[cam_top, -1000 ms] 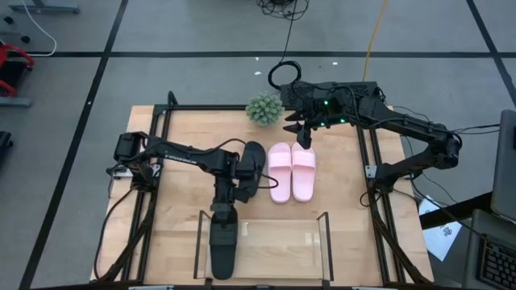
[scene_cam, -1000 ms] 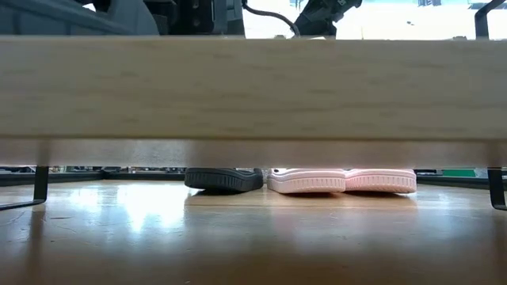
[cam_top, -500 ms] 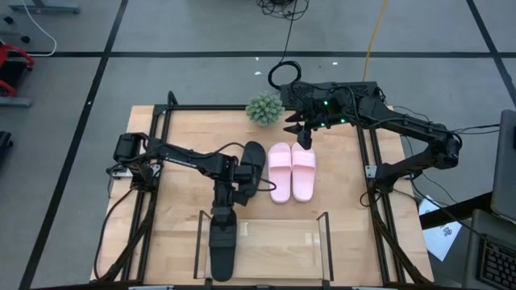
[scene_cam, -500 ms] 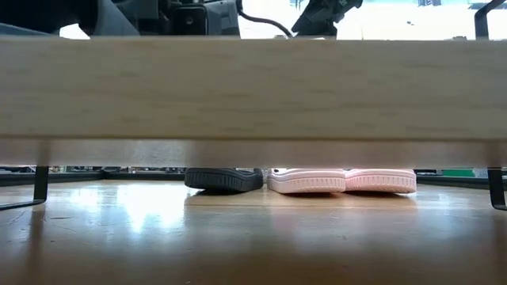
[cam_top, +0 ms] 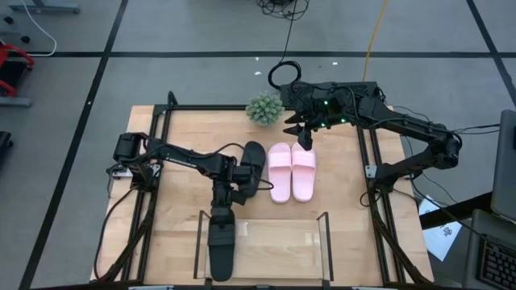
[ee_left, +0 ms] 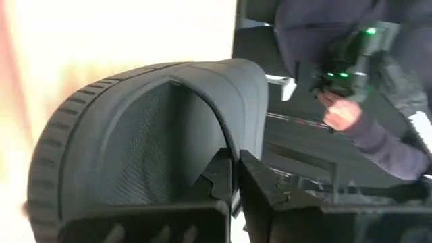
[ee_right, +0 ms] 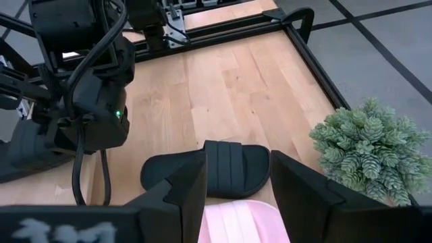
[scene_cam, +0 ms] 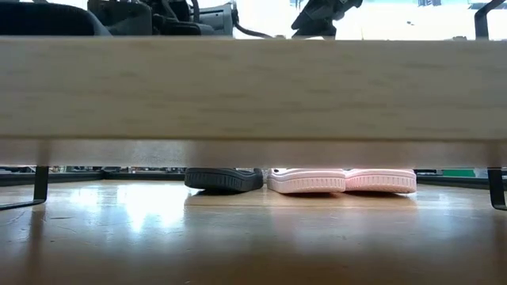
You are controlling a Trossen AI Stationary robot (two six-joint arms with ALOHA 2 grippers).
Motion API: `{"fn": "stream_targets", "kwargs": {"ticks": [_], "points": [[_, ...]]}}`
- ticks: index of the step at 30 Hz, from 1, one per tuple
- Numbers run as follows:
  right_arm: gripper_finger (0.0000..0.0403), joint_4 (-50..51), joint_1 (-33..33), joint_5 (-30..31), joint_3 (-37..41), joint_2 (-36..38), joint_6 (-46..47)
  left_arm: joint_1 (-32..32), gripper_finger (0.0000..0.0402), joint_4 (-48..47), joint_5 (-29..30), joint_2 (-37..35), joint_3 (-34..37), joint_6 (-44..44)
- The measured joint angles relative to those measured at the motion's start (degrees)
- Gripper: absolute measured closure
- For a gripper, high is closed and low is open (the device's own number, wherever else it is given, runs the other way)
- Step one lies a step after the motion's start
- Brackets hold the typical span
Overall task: Pick and place slides into the shelf
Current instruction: Put the left black slide on the shelf
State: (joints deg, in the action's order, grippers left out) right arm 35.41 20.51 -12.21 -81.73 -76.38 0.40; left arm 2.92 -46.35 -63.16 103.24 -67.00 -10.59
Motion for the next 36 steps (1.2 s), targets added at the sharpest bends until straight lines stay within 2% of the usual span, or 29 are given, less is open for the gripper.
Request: {"fn": "stream_targets", "kwargs": {"ticks": [15, 28, 36], "points": [[0.0250, -0.02, 0.01, 0.02, 0.00, 0.00, 0.37, -0.26, 0.0369, -1.19, 6.09, 0.00, 0.00, 0.02], [0.0250, 0.05, 0.00, -0.04, 0.00, 0.00, 0.44, -0.28, 0.0299, -1.70, 8.31, 0.00, 0.00, -0.09], [0.0250, 0.05, 0.00, -0.07, 0.00, 0.00, 0.44, -0.28, 0.0272, -1.84, 7.98, 0.00, 0.00, -0.69]]}}
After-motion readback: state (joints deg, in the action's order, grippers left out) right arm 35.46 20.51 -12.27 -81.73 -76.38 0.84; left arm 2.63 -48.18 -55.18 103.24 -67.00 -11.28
